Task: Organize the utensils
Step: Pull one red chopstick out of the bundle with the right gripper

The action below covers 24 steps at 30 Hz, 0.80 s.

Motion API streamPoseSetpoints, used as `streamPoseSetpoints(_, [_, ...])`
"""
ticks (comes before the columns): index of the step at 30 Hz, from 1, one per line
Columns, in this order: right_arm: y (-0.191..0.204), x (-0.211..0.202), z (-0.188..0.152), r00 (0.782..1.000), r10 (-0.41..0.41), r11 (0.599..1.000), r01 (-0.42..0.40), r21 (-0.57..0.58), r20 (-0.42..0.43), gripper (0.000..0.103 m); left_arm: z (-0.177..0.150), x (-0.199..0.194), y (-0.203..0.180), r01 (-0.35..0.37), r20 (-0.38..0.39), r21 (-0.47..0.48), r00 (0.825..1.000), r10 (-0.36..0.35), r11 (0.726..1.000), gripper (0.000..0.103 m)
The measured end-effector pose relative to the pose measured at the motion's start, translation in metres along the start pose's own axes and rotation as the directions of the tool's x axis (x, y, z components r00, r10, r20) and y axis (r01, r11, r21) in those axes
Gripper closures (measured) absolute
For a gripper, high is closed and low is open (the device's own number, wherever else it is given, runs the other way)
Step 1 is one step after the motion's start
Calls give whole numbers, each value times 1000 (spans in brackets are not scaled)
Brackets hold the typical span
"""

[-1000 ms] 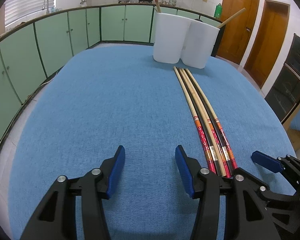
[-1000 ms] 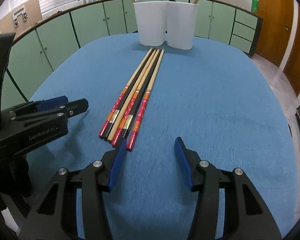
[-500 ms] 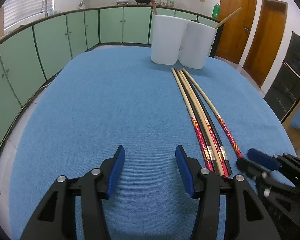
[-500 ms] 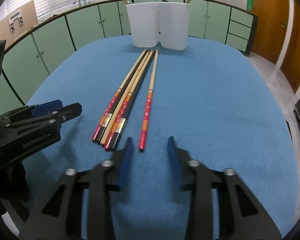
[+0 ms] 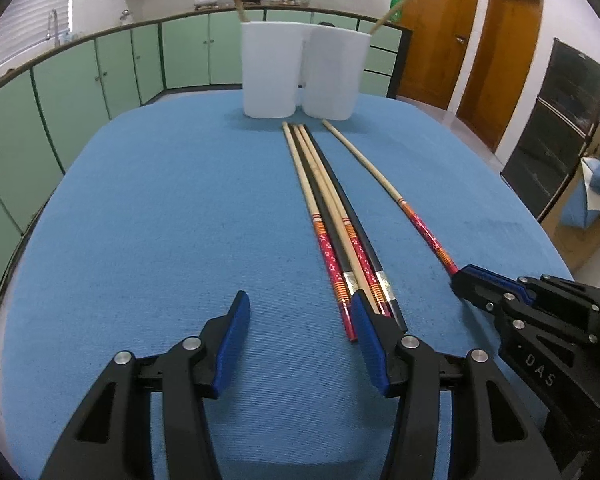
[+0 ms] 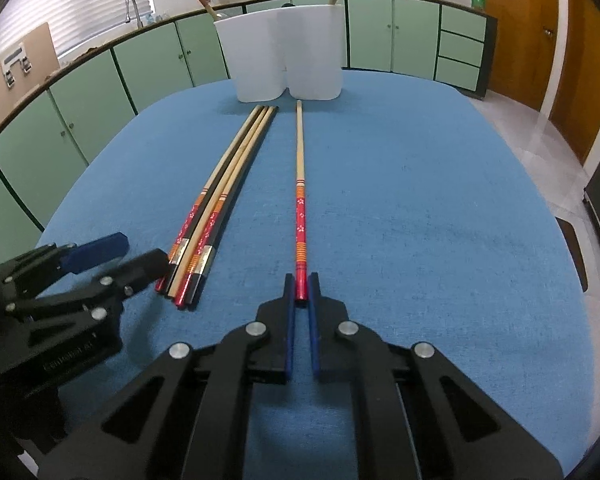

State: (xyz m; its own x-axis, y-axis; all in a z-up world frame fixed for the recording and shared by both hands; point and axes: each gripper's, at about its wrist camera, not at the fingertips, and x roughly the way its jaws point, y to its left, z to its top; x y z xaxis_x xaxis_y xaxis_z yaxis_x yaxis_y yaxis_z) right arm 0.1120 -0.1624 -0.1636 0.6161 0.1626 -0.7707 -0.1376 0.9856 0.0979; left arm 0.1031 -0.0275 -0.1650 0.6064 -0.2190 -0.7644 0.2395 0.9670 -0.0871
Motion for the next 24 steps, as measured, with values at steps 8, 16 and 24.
streamPoseSetpoints(8, [0, 0, 0, 1000, 10, 1000, -10, 4, -4, 98, 2, 1, -5, -12, -10, 15, 1000, 13, 1000, 51])
streamPoseSetpoints(16, [-5, 0, 2, 1000, 26, 1000, -26, 11, -4, 97, 1, 2, -5, -66, -15, 16, 998, 66, 998, 59])
streamPoseSetpoints(24, [1, -6, -3, 999, 38, 999, -38, -36, 7, 72, -5, -8, 18, -34, 7, -54, 999, 35, 998, 52])
